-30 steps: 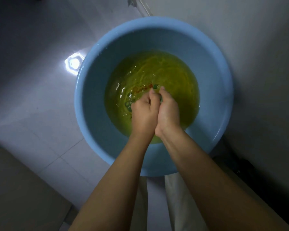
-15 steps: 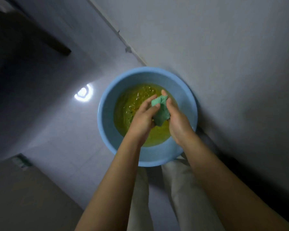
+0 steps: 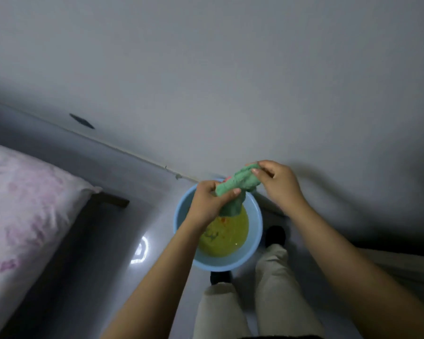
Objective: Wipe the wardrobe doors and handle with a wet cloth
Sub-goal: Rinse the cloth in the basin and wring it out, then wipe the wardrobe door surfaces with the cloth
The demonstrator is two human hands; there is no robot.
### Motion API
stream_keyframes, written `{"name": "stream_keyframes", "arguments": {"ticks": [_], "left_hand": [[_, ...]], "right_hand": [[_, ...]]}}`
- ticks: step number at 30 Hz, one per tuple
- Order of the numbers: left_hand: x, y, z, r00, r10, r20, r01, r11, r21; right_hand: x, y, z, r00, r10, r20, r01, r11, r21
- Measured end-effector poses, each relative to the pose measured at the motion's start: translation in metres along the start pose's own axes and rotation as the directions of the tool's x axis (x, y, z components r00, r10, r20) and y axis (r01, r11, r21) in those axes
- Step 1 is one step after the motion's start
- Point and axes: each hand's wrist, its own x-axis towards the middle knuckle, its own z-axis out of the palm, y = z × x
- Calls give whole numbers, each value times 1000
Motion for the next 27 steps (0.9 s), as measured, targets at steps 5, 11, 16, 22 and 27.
{"name": "stream_keyframes", "arguments": {"ticks": [5,11,16,22,27], "left_hand": [[-42,82,20,970,199,138,-217,968,127],[-92,142,86,856,286,431,-353,932,82],[-142,162,162,701,239,671,-362,931,47],[-208,157,264,623,210,753,-415,905,92],[-256,139,344,590,247,768,-438,898,48]], "right_hand": [[-56,-47,-72,973,-71,-218,69,998,-17],[-135,-55,-153,970,83,-227,21,907,421],[-208,-39,-214,945,133,-300,69,812,579],[-306,5,-283,796,231,-559,139,830,541],[-370,41,-329,602,326,-729,224,807,546]]}}
